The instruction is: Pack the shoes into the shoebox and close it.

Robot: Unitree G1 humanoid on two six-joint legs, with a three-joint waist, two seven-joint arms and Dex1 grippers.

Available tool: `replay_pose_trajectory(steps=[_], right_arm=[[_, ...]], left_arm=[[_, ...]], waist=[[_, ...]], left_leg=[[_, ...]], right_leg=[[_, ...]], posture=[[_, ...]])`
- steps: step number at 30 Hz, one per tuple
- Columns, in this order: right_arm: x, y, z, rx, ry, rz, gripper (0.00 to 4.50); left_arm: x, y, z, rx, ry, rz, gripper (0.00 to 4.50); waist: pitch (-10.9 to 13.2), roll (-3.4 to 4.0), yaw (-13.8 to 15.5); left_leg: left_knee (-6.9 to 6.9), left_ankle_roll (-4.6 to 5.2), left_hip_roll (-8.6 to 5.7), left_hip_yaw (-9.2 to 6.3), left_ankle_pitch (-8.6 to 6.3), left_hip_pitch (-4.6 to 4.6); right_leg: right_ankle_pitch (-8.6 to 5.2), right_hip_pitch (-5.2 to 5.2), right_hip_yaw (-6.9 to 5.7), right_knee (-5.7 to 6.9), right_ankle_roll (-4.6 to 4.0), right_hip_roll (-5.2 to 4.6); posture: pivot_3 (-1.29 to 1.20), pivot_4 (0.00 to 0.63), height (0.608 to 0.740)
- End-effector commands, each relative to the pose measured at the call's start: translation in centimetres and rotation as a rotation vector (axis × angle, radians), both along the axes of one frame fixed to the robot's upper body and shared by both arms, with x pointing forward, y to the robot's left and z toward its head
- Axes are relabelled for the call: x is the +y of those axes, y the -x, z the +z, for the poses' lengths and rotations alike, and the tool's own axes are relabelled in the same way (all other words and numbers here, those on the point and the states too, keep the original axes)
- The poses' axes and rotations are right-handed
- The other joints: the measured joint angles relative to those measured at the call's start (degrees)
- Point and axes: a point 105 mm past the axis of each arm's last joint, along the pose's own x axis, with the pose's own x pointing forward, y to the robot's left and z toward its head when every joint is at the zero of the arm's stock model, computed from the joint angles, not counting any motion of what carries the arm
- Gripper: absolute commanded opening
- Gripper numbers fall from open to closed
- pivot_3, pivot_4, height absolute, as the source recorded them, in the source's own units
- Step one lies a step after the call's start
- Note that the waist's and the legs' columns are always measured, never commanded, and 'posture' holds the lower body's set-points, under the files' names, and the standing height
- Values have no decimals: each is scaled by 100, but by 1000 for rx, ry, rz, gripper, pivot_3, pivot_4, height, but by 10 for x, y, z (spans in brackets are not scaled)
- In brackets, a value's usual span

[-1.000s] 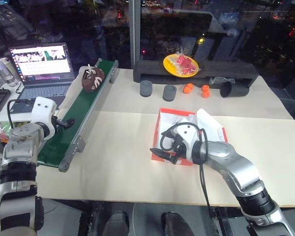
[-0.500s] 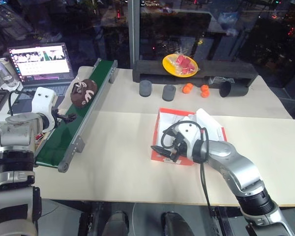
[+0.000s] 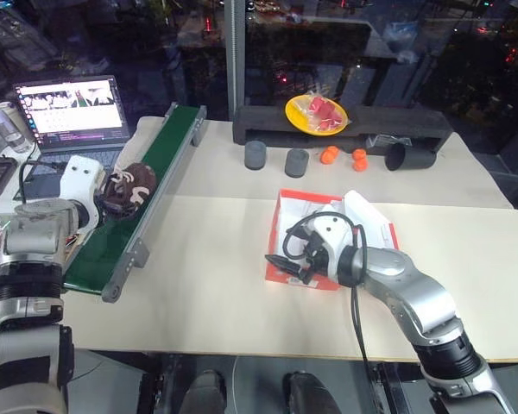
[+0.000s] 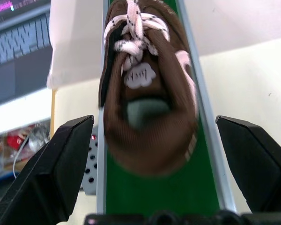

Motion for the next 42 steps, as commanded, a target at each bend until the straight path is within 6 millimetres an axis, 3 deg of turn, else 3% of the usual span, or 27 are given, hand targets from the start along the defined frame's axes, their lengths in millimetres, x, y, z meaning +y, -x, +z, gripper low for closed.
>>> replay_pose_trajectory(steps=[1, 3, 5, 17, 19, 23, 26, 28, 31, 33, 37, 42], right_arm=[[-3, 1, 14, -44, -26, -11, 4500], [-5, 1, 16, -47, -29, -14, 4500], [-6, 1, 17, -48, -32, -17, 4500], [-10, 0, 17, -44, -26, -38, 4500], [-11, 0, 18, -45, -28, -45, 4500], [-15, -10, 24, -43, -75, -104, 4500], [-23, -32, 32, -3, -160, -255, 4500], [-18, -42, 48, 13, -265, -308, 4500], [-9, -59, 77, 150, -596, -389, 4500], [4, -60, 90, 237, -729, -353, 4500], [24, -58, 103, 303, -761, -295, 4500], [21, -62, 112, 298, -775, -311, 4500]], left_arm=[[-5, -1, -2, 8, -2, -14, 3829], [-10, -3, 0, -1, 8, -25, 3006], [-11, -5, 1, -4, 11, -27, 2610], [-14, -7, 2, -21, 11, -24, 2596], [-20, -11, 15, -106, 31, -38, 2596], [-62, -17, 70, -408, 186, -198, 2596], [-87, -13, 85, -473, 266, -271, 2596], [-113, -11, 90, -493, 358, -339, 2596], [-171, 1, 87, -464, 470, -510, 2596], [-200, 9, 79, -422, 498, -592, 2596], [-237, 24, 73, -375, 549, -710, 2596], [-260, 31, 69, -339, 575, -785, 2596]], waist=[[0, -1, 6], [0, -1, 17], [0, -1, 42], [0, -1, 46], [0, -1, 50], [3, -6, 77], [3, -7, 49], [3, -6, 11], [3, -5, -7], [3, -4, 0], [4, -1, -2], [8, 6, -31]], left_leg=[[0, 0, 0, 0, 0, 0], [0, 0, 0, -1, 0, -1], [3, 0, -1, -4, 0, 0], [38, 0, 0, -34, 0, 0], [40, 0, 0, -38, 0, -1], [53, 0, 0, -56, 0, -29], [56, 0, -1, -65, -1, -40], [56, -1, -1, -67, -1, -39], [55, 0, 0, -70, -1, -35], [55, 0, 0, -75, 0, -36], [49, 4, -1, -83, -3, -41], [50, 5, -3, -83, -3, -40]], right_leg=[[0, 0, 0, 0, 0, 0], [0, 0, -1, 0, 0, 0], [0, 1, -3, 5, 0, -1], [0, 28, -30, 10, -1, -2], [0, 30, -34, 11, -1, -2], [0, 23, -56, 7, -1, -5], [2, 19, -62, 6, -3, -6], [2, 19, -62, 8, -3, -5], [2, 21, -62, 13, -3, -4], [2, 19, -64, 17, -3, -3], [2, 23, -74, 16, -3, -5], [2, 21, -74, 6, -3, -6]], posture=[[0, 150, 719], [0, 150, 719], [0, 150, 719], [0, 150, 719], [0, 150, 719], [0, 150, 719], [0, 150, 719], [0, 150, 719], [0, 150, 719], [0, 150, 719], [0, 150, 719], [0, 150, 719]])
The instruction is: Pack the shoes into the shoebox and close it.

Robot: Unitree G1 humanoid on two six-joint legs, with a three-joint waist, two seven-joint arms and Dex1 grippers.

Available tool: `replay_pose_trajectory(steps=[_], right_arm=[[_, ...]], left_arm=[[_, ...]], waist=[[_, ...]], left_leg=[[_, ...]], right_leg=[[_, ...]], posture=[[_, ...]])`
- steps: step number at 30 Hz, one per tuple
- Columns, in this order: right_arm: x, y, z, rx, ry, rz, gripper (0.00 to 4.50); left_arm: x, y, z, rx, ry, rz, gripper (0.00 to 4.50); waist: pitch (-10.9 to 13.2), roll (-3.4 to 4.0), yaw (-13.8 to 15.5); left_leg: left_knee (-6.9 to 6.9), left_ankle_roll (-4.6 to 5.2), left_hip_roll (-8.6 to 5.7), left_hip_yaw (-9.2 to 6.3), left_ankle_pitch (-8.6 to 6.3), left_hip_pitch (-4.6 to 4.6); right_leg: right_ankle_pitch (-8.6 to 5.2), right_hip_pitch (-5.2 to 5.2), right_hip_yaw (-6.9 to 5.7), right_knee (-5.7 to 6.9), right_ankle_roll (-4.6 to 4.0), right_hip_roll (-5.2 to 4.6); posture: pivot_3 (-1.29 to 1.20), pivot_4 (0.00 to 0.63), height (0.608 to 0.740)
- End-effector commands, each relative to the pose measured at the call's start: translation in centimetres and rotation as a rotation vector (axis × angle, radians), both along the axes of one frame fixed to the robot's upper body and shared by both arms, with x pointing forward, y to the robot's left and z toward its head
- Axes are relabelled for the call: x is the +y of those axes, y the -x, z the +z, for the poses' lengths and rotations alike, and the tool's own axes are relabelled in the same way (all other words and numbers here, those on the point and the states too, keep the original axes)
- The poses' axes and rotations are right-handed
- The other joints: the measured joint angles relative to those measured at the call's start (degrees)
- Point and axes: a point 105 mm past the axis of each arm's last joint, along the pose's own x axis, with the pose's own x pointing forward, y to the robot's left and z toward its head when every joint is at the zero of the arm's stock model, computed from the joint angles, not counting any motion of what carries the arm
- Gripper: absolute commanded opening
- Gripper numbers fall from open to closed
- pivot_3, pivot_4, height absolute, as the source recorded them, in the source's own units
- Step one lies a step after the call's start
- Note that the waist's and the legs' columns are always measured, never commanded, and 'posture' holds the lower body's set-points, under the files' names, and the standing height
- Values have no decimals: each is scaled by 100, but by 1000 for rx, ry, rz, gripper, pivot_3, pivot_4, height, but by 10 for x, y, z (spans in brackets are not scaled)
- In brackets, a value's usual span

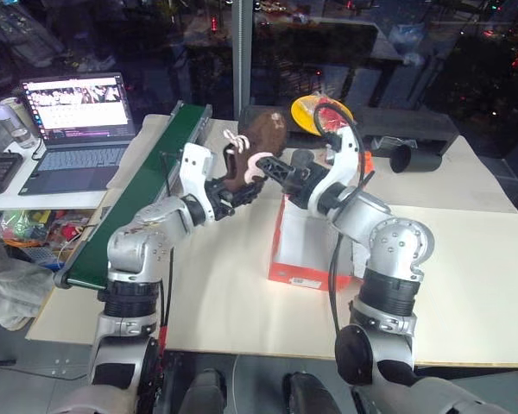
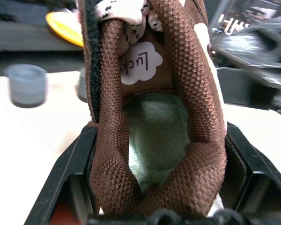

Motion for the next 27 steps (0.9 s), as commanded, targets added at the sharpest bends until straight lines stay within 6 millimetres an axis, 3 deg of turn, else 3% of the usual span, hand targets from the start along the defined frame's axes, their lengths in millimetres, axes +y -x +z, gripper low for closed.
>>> replay_pose_trajectory(steps=[1, 7, 10, 17, 18, 19, 21, 23, 24, 27], right_arm=[[8, 3, 29, -73, -37, 19, 4500], [4, 3, 30, -76, -60, -2, 4500], [2, 4, 28, -69, -73, -14, 3763], [1, 5, 27, -66, -75, -23, 1382], [2, 6, 27, -67, -75, -17, 1100], [3, 6, 28, -69, -76, -14, 1100], [3, 6, 29, -72, -80, -14, 1063], [-1, 4, 32, -82, -90, -42, 1063], [-4, 2, 34, -87, -96, -58, 1063], [-26, -8, 37, -88, -84, -188, 1063]], left_arm=[[-23, 14, 19, -77, 13, -108, 2596], [-26, 13, 16, -82, -10, -127, 2596], [-24, 11, 15, -80, -13, -116, 2596], [-23, 10, 11, -80, -35, -107, 2596], [-23, 11, 10, -83, -40, -106, 2596], [-23, 11, 10, -85, -41, -105, 2596], [-24, 12, 11, -94, -33, -110, 3606], [-26, 14, 7, -105, -70, -123, 4291], [-26, 15, 5, -108, -92, -124, 4488], [-22, 16, -3, -106, -134, -120, 4488]], waist=[[0, 8, -37], [0, 12, -108], [1, 13, -135], [2, 15, -138], [2, 15, -138], [2, 15, -138], [3, 17, -138], [4, 18, -143], [5, 20, -141], [7, 23, -141]], left_leg=[[0, 0, 0, 0, 0, 1], [-1, 0, 0, -2, 0, -1], [-1, 0, 0, -4, 0, 0], [-2, 0, 0, -4, 0, -1], [-2, 0, 0, -4, 0, -1], [-2, 0, 0, -4, 0, -1], [-2, 0, 0, -4, 0, -1], [-3, 0, 0, -4, 0, -1], [-4, 0, 0, -4, 0, -1], [-5, 0, 0, -4, 0, -1]], right_leg=[[0, -1, 1, 0, 0, 1], [0, 0, 0, -4, 0, 2], [0, 0, 0, -3, 0, 2], [-1, 0, 0, -7, 1, 2], [-1, 0, 0, -8, 0, 2], [-1, 0, 0, -8, 0, 2], [-1, 0, 0, -8, 0, 2], [-1, 0, 0, -9, 0, 2], [-1, 0, 0, -10, 0, 2], [-1, 0, 0, -12, 0, 2]], posture=[[0, 150, 719], [0, 150, 719], [0, 150, 719], [0, 150, 719], [0, 150, 719], [0, 150, 719], [0, 150, 719], [0, 150, 719], [0, 150, 719], [0, 150, 719]])
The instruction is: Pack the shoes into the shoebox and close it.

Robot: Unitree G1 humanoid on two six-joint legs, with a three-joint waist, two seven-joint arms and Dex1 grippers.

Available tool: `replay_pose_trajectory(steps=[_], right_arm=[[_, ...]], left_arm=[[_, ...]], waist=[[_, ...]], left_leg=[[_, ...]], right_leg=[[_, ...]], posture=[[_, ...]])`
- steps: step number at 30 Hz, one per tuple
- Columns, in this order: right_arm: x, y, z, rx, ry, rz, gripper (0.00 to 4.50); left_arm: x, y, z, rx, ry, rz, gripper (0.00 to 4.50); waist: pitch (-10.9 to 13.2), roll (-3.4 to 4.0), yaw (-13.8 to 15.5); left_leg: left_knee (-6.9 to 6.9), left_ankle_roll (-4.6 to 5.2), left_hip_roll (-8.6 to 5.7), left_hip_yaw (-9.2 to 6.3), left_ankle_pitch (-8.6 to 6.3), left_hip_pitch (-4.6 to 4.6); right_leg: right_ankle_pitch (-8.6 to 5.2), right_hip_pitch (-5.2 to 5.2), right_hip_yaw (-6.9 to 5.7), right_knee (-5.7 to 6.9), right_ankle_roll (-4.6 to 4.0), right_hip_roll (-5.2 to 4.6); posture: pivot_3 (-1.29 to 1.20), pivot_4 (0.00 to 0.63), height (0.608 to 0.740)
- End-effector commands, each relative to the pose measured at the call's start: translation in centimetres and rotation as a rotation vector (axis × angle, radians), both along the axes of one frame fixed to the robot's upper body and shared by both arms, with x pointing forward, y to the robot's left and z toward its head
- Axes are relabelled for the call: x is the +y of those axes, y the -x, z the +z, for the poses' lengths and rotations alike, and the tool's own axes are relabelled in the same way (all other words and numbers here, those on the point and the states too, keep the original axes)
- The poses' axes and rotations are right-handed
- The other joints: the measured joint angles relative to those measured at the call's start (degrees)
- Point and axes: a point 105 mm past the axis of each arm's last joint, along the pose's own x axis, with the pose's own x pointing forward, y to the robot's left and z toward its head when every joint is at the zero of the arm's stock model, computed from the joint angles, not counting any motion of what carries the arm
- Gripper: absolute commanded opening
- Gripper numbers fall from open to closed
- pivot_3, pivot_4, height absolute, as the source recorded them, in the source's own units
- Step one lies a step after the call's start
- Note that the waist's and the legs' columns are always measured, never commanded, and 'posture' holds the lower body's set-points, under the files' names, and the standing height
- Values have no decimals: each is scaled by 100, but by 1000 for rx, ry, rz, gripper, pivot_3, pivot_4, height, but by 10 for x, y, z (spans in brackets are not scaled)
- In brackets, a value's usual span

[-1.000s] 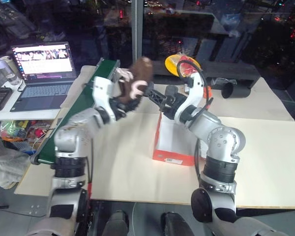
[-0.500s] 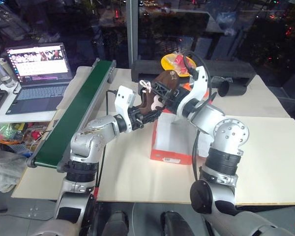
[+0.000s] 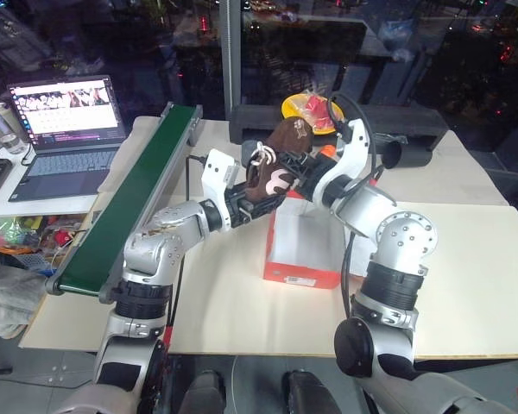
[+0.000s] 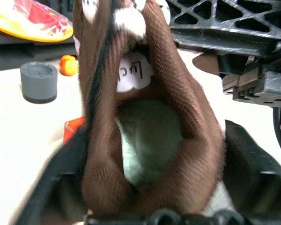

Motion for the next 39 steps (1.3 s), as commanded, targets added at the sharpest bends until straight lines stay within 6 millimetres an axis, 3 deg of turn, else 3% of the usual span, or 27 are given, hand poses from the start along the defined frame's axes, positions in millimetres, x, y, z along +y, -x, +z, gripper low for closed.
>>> replay_pose_trajectory(steps=[1, 4, 17, 26, 31, 35, 39], right_arm=[[-33, -10, 21, -66, 12, -193, 1063], [-56, -18, 13, -5, 108, -288, 1063], [-95, 10, -102, 472, 553, -176, 1063], [-104, 5, -135, 554, 690, -136, 1063], [-99, -1, -141, 556, 655, -137, 2640], [-93, -10, -123, 488, 648, -166, 3981], [-89, -20, -88, 351, 695, -232, 3981]], left_arm=[[5, 6, -3, -57, -64, -9, 4488], [12, 9, -17, -55, -124, -5, 4488], [8, 12, -24, -52, -132, -10, 4488], [7, 12, -26, -43, -121, -9, 4488], [9, 11, -25, -47, -123, 1, 4500], [15, 10, -24, -51, -127, 24, 4500], [33, -2, -19, -76, -134, 99, 4500]], waist=[[1, 2, -1], [4, 6, 5], [13, 27, 0], [13, 27, 1], [13, 27, 10], [13, 27, 5], [15, 31, -4]], left_leg=[[0, 0, 0, 0, 0, 0], [-1, 0, 0, 1, 0, 0], [-13, 2, -1, 2, 0, -4], [-13, 2, -1, 2, 0, -3], [-13, 2, -2, 1, 0, -2], [-13, 2, -2, 1, 0, -2], [-12, 2, -2, 1, 0, -2]], right_leg=[[0, 0, 0, -1, 0, 0], [0, 0, 0, -3, 0, 0], [-2, -3, 2, -14, -3, -1], [-3, -1, 2, -17, -2, 1], [-3, 1, 1, -17, -2, 1], [-3, 1, 1, -17, -2, 1], [-3, -1, 1, -13, -2, 1]], posture=[[0, 150, 719], [0, 150, 719], [0, 150, 719], [0, 150, 719], [0, 150, 719], [0, 150, 719], [0, 150, 719]])
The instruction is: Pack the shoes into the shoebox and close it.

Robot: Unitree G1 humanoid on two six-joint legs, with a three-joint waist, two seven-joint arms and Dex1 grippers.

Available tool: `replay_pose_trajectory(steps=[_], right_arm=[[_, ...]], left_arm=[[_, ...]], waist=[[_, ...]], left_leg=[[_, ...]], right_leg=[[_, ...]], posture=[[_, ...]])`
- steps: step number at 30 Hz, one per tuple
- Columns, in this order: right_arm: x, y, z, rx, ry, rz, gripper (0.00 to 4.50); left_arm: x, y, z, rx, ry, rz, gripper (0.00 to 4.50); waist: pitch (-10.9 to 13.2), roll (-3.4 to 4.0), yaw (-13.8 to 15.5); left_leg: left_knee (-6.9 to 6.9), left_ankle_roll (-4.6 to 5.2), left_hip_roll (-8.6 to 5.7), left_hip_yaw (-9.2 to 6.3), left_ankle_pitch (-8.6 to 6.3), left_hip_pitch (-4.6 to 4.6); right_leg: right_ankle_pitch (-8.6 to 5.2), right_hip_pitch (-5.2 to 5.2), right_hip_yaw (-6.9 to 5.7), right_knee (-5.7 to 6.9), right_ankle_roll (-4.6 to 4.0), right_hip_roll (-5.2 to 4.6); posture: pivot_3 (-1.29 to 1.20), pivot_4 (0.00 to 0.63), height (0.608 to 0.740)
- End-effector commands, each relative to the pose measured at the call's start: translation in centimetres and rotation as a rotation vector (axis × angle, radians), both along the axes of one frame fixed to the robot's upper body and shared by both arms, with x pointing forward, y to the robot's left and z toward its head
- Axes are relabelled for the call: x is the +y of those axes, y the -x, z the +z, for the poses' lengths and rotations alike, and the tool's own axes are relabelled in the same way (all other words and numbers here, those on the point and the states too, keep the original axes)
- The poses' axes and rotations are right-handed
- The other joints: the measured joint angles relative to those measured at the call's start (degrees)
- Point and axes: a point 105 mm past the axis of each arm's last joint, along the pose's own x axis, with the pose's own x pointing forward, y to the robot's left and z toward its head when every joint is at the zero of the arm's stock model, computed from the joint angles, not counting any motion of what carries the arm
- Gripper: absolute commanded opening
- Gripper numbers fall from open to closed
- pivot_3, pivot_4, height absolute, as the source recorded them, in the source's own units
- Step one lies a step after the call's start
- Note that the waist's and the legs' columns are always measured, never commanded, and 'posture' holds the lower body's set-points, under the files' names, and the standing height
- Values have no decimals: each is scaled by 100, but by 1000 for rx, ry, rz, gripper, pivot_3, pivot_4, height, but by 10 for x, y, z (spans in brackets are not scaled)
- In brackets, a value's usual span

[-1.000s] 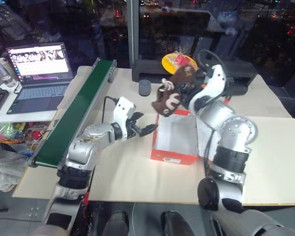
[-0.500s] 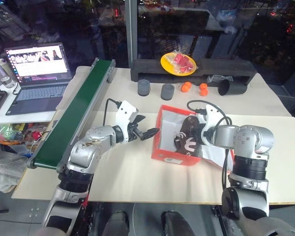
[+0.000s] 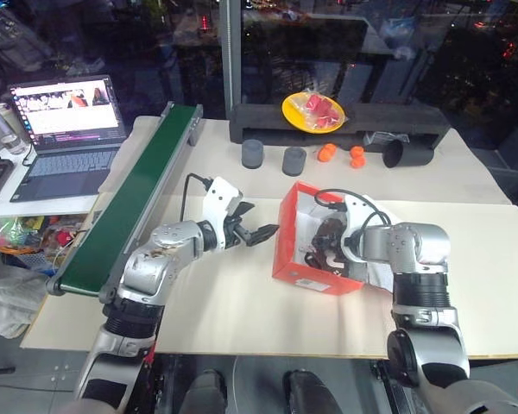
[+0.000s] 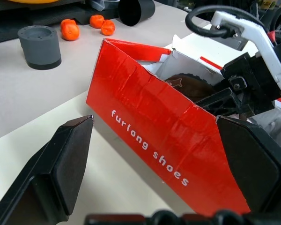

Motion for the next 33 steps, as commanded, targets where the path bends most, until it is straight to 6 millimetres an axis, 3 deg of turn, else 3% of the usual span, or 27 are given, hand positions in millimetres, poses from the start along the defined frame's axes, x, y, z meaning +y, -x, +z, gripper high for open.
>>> replay_pose_trajectory(steps=[1, 8, 12, 16, 18, 20, 21, 23, 29, 33], right_arm=[[1, -15, 60, -239, 69, -15, 3981], [10, -17, 121, -481, 155, -16, 3981], [44, -7, 153, -668, 110, 170, 3981], [105, 50, 177, -896, -52, 656, 3981], [112, 71, 164, -902, -69, 797, 3981], [110, 79, 143, -877, -25, 878, 3981], [109, 81, 133, -860, -5, 901, 3981], [107, 85, 117, -821, 7, 943, 4486], [107, 89, 71, -771, 65, 1007, 4493], [108, 86, 61, -769, 74, 996, 4493]], left_arm=[[24, -13, 21, -97, 9, 95, 4500], [91, -46, 46, -214, -22, 365, 4500], [138, -58, 59, -258, 1, 558, 4500], [191, -62, 50, -193, 29, 761, 4500], [209, -61, 40, -144, 25, 821, 4500], [218, -59, 33, -134, -1, 845, 4500], [220, -58, 30, -127, -10, 845, 4500], [222, -57, 25, -113, -19, 843, 4500], [223, -53, 13, -70, -82, 817, 4500], [218, -52, 10, -57, -123, 781, 4500]], waist=[[3, 5, -12], [5, 9, 4], [6, 9, -3], [6, 9, -12], [6, 8, -1], [6, 6, 38], [8, 3, 66], [8, 2, 104], [8, 1, 153], [8, 1, 145]], left_leg=[[0, 0, 0, 1, 0, -1], [-8, 0, 1, 0, 0, -3], [-11, 0, 0, 0, 0, -6], [-27, 0, 1, 0, 0, -4], [-37, 0, 3, -4, 0, -3], [-40, 0, 3, -10, 0, -4], [-38, -1, 1, -11, 0, -4], [-31, -2, -4, -6, 1, -4], [-27, -3, 1, -4, 1, 5], [-27, -4, 0, 0, 2, 5]], right_leg=[[0, -2, 0, 0, 0, 0], [0, -8, 0, -3, 0, 1], [0, -12, -1, -5, 0, 0], [0, -15, -2, -6, 0, 0], [-1, -16, -7, -7, 1, 2], [-1, -9, -15, -6, 2, 1], [-1, -4, -18, -8, 1, -1], [-1, 0, -17, -25, 1, -9], [-4, -1, -16, -12, -6, -1], [-5, -4, -13, -10, -7, -2]], posture=[[0, 150, 719], [0, 150, 719], [0, 150, 719], [0, 150, 719], [0, 150, 719], [0, 150, 719], [0, 150, 719], [0, 150, 719], [0, 150, 719], [0, 150, 719]])
